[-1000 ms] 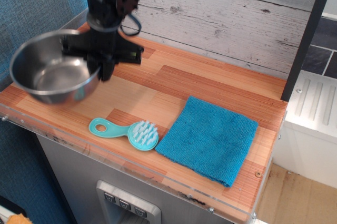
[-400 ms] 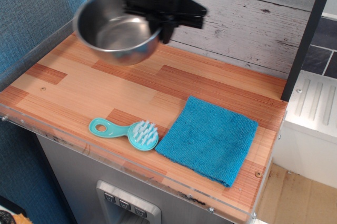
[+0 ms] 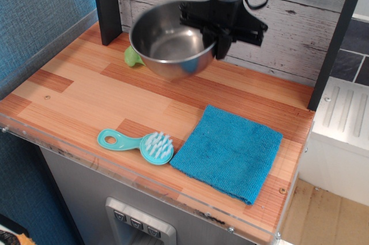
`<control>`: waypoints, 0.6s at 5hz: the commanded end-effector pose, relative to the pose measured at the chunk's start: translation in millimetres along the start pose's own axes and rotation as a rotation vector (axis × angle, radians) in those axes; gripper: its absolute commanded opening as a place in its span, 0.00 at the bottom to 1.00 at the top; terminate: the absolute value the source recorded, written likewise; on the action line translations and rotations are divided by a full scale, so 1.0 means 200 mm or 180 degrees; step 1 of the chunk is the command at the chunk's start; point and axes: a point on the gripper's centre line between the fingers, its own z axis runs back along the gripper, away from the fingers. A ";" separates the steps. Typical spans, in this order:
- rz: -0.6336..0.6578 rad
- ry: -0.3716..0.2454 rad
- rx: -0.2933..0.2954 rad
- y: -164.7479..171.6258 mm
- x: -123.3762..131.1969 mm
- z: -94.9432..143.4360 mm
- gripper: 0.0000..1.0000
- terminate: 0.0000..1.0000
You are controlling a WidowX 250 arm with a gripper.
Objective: Put the bowl near the blue rectangle and green food.
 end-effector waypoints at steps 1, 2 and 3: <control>-0.0140 0.0041 -0.0145 -0.06 -0.04 -0.07 0.00 0.00; -0.0134 0.0083 -0.0253 -0.09 -0.06 -0.12 0.00 0.00; -0.0143 0.0128 -0.0288 -0.10 -0.07 -0.15 0.00 0.00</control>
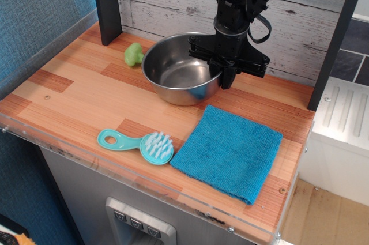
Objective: Put the bowl near the blue rectangle and green food.
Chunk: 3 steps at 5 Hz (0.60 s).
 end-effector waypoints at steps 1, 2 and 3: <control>0.0104 -0.0085 0.0047 0.01 -0.01 0.04 1.00 0.00; 0.0049 -0.0089 0.0087 0.01 -0.01 0.05 1.00 0.00; 0.0009 -0.0122 0.0138 0.00 -0.01 0.07 1.00 0.00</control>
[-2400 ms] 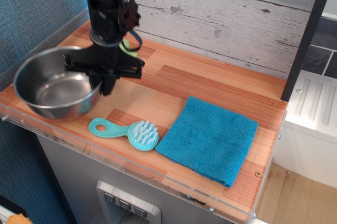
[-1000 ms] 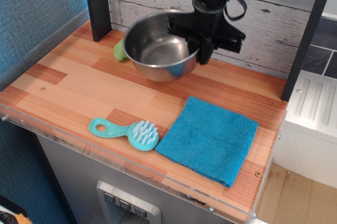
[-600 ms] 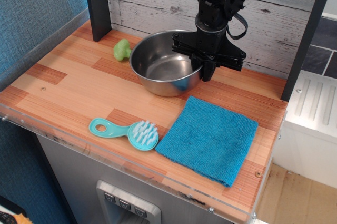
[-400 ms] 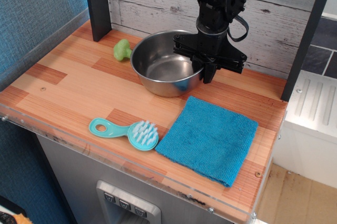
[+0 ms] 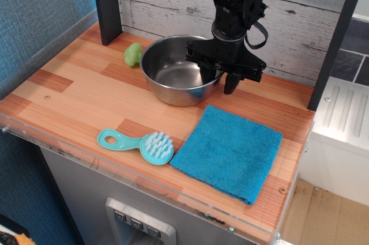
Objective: Put the bowl near the blue rectangle and green food.
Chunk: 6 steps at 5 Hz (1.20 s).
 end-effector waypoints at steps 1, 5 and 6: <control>-0.0075 -0.0157 -0.0041 -0.02 0.01 0.12 1.00 0.00; 0.0083 -0.0954 -0.0385 0.08 0.07 0.51 1.00 0.00; 0.0117 -0.1142 -0.0367 0.08 0.04 0.60 1.00 0.00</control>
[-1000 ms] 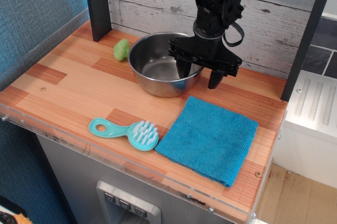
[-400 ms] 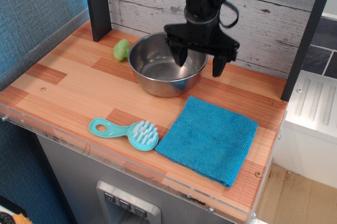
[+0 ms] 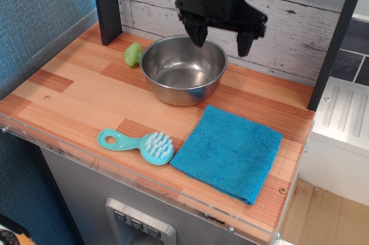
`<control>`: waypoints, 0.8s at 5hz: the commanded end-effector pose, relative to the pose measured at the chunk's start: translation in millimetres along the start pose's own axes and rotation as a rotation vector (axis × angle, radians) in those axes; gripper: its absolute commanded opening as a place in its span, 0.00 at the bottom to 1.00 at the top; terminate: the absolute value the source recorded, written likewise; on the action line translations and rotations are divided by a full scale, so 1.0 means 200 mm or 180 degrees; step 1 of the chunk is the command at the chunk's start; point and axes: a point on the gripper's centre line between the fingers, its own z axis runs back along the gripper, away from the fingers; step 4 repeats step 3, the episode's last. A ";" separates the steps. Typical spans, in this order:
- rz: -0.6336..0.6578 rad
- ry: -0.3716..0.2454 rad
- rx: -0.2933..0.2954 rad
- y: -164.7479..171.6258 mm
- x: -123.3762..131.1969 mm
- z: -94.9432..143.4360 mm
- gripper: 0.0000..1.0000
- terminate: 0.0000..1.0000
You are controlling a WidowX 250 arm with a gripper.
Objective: Put the bowl near the blue rectangle and green food.
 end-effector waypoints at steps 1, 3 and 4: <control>0.0033 -0.0377 0.0015 0.01 0.01 0.19 1.00 0.00; 0.0033 -0.0377 0.0015 0.01 0.01 0.19 1.00 1.00; 0.0033 -0.0377 0.0015 0.01 0.01 0.19 1.00 1.00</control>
